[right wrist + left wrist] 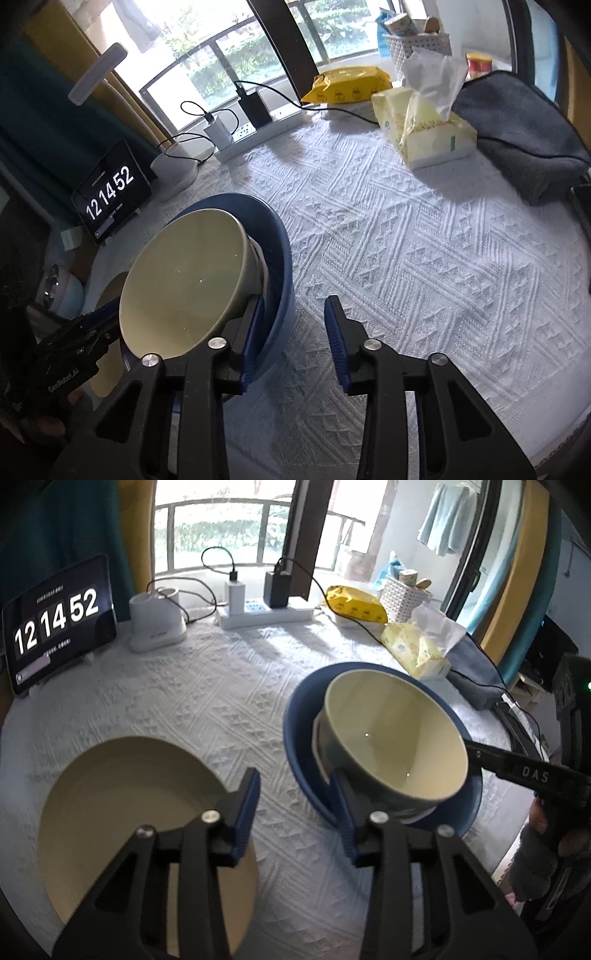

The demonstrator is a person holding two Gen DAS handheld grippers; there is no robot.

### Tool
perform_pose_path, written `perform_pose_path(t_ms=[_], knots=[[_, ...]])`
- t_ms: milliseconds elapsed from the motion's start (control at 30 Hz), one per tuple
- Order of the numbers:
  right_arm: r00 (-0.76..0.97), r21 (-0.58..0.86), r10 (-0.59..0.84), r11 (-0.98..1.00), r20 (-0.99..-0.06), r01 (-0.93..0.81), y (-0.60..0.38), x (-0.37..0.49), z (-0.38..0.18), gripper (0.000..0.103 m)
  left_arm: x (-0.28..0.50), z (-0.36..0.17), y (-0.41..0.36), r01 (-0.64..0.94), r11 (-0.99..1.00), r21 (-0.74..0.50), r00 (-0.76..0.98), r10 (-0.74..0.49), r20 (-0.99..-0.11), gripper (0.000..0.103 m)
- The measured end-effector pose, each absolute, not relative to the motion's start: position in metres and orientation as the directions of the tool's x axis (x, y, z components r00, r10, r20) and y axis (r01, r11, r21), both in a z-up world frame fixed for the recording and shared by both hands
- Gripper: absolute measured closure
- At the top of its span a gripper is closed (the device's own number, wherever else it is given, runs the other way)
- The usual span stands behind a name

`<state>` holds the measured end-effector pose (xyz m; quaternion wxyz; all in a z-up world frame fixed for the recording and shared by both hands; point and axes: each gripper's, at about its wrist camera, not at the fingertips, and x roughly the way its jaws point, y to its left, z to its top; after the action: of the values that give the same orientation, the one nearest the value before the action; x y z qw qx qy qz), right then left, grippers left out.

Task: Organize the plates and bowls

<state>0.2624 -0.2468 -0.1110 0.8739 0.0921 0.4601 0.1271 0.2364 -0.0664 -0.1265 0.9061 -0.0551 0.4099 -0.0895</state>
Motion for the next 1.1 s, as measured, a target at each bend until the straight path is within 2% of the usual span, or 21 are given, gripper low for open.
perform_pose_path(t_ms=[67, 133, 233, 1100], knots=[[0.556, 0.271, 0.304, 0.952, -0.773, -0.144, -0.243, 0.261, -0.110, 0.080, 0.235, -0.127, -0.068, 0.121, 0.980, -0.158, 0.659, -0.198, -0.725, 0.067], [0.577, 0.243, 0.290, 0.957, -0.764, -0.159, -0.236, 0.257, -0.108, 0.087, 0.234, -0.127, -0.069, 0.126, 0.979, -0.159, 0.662, -0.202, -0.722, 0.075], [0.594, 0.218, 0.268, 0.963, -0.759, -0.155, -0.232, 0.256, -0.108, 0.087, 0.232, -0.126, -0.073, 0.134, 0.980, -0.149, 0.671, -0.200, -0.714, 0.081], [0.610, 0.209, 0.246, 0.969, -0.753, -0.132, -0.233, 0.251, -0.104, 0.087, 0.226, -0.125, -0.077, 0.136, 0.981, -0.141, 0.684, -0.196, -0.702, 0.082]])
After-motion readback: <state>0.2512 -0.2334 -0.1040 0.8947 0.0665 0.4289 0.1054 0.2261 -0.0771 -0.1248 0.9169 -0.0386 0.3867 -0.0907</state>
